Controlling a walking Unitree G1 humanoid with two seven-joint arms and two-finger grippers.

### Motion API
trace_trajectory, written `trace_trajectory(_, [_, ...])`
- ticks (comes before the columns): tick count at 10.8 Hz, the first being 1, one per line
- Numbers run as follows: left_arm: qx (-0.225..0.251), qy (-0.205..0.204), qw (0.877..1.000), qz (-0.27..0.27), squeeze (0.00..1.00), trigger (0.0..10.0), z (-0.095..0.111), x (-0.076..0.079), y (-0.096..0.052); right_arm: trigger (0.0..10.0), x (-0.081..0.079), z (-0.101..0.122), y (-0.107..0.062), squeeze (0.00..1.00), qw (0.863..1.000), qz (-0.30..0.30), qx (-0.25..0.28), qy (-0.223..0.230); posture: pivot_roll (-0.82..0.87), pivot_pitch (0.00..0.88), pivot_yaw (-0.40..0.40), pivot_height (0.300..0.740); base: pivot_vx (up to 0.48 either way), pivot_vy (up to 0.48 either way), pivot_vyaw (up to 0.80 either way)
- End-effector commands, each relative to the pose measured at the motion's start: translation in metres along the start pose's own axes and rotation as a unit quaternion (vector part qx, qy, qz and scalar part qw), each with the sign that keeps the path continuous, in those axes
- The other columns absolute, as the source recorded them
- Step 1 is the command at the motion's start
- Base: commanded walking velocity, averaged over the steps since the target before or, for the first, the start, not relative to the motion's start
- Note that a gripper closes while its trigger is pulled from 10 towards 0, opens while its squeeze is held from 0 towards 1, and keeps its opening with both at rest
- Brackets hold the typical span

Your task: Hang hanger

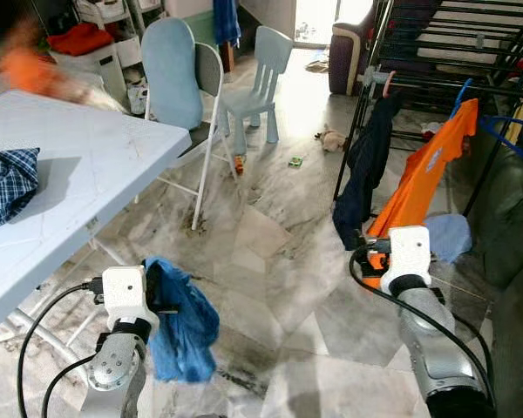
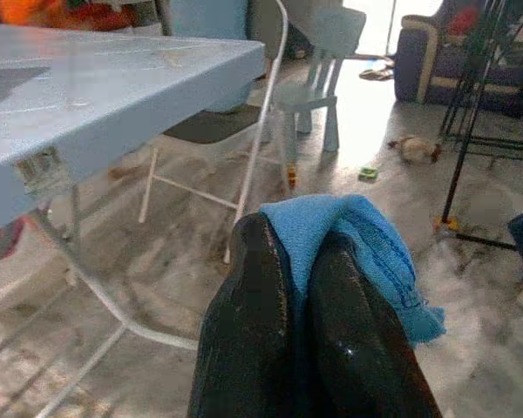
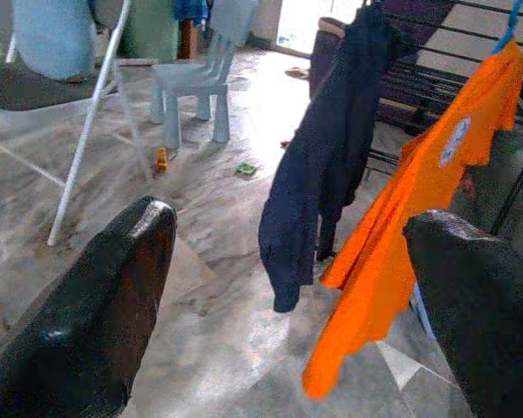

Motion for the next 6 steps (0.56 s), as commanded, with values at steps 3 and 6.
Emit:
trace_trajectory(3, [0.016,-0.017,0.999,-0.026,0.0,10.0,0.009,0.011,0.01,10.0,0.01,0.005,-0.003,0.0,1.0,-0.018,0.007,0.002,-0.11,0.0,0.091,0.74,0.0,0.0,-0.68])
trace_trajectory(6, [0.018,-0.027,0.999,-0.04,0.0,10.0,0.01,0.016,0.014,10.0,0.01,0.004,-0.006,0.0,1.0,-0.023,0.003,0.009,-0.11,0.0,0.095,0.74,0.082,0.0,-0.27])
Point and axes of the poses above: a point about 5 cm out from each wrist's last joint towards the gripper, its own y axis pointing out of the wrist towards the gripper, its own z axis along the axis of the wrist's last joint, x = y × z, the point moved 1 cm from there along y, pointing out of the wrist towards the gripper, and after that the axes turned 5 degrees about -y, right-handed, at the moved point
